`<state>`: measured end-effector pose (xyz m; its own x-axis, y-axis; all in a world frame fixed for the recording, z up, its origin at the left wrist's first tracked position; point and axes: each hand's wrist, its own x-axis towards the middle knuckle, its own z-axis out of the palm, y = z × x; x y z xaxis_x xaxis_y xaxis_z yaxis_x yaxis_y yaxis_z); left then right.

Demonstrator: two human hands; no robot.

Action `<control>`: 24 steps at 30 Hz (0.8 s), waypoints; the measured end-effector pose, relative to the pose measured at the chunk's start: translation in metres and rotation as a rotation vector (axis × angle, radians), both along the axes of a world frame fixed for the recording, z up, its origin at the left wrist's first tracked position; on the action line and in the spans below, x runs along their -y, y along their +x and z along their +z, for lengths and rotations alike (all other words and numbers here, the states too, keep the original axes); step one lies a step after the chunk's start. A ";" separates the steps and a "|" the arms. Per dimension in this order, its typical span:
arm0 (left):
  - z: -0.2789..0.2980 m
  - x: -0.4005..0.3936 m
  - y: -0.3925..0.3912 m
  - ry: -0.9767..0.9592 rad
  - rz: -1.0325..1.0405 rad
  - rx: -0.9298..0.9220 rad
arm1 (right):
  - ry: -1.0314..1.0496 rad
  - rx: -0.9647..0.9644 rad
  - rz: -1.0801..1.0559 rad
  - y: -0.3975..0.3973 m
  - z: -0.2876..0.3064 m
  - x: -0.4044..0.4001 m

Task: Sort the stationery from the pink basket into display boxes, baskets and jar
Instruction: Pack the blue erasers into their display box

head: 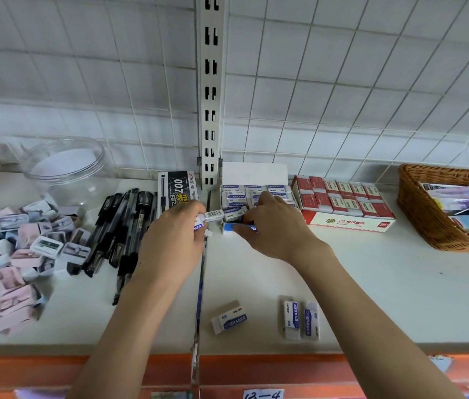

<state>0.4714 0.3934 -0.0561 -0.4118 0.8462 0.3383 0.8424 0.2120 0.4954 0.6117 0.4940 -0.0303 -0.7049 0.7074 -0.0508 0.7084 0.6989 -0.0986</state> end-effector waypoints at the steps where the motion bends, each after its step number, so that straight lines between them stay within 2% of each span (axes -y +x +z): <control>1: 0.000 0.001 0.000 0.001 -0.001 -0.002 | -0.012 -0.019 0.004 0.001 0.000 -0.001; 8: -0.001 0.000 0.001 0.015 -0.002 0.004 | -0.061 -0.113 0.005 0.007 0.003 -0.008; 11: 0.004 -0.007 0.004 0.035 -0.015 0.023 | -0.122 -0.084 -0.026 0.003 0.007 -0.015; 13: 0.007 -0.016 0.006 0.055 -0.028 0.100 | -0.177 -0.055 -0.058 -0.001 0.012 -0.021; 15: 0.009 -0.026 0.009 0.050 -0.005 0.191 | -0.154 0.027 -0.047 -0.006 0.017 -0.024; 18: 0.010 -0.038 0.012 -0.011 0.005 0.220 | -0.075 0.124 -0.008 -0.013 0.020 -0.024; 24: 0.013 -0.046 0.008 -0.077 0.017 0.261 | -0.059 0.126 0.112 -0.007 0.020 -0.026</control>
<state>0.4798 0.4393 -0.0428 -0.4912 0.8574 0.1538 0.6842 0.2705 0.6773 0.6046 0.5201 -0.0101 -0.7645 0.6181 -0.1828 0.6359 0.7696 -0.0573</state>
